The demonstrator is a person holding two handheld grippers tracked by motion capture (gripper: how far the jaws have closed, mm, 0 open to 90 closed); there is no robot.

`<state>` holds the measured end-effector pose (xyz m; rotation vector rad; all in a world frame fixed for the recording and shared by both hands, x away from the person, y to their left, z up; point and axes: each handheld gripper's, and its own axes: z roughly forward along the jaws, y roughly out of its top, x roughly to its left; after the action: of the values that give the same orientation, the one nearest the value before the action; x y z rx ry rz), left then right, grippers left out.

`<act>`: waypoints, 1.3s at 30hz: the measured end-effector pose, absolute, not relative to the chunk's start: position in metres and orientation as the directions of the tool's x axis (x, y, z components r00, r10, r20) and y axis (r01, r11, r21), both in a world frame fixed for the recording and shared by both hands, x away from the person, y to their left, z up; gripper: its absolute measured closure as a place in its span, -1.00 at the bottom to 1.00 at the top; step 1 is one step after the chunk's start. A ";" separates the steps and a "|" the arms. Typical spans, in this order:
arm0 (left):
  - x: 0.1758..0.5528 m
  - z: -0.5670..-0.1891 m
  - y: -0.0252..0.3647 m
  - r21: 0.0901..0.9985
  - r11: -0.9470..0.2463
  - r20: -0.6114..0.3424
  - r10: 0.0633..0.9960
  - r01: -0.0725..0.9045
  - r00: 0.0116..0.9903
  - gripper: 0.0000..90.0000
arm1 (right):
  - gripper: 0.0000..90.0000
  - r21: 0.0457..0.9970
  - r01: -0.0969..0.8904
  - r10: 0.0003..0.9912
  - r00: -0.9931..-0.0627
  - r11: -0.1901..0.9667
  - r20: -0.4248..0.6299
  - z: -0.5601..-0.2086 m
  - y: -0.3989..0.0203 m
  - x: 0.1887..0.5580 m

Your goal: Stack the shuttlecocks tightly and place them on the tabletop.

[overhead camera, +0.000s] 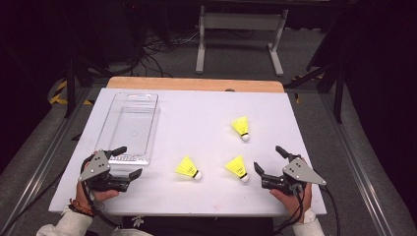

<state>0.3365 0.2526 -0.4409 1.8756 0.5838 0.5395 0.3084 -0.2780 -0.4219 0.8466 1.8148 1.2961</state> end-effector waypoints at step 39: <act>0.360 -0.428 0.177 0.854 -0.491 0.066 0.431 0.173 0.900 -0.68 | -0.72 0.934 0.166 0.810 -0.559 0.316 -0.175 -0.423 -0.270 0.315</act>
<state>0.3595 0.1774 -0.4277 2.0870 0.4338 0.3348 0.3153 -0.2700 -0.4232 0.8622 1.9304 1.2596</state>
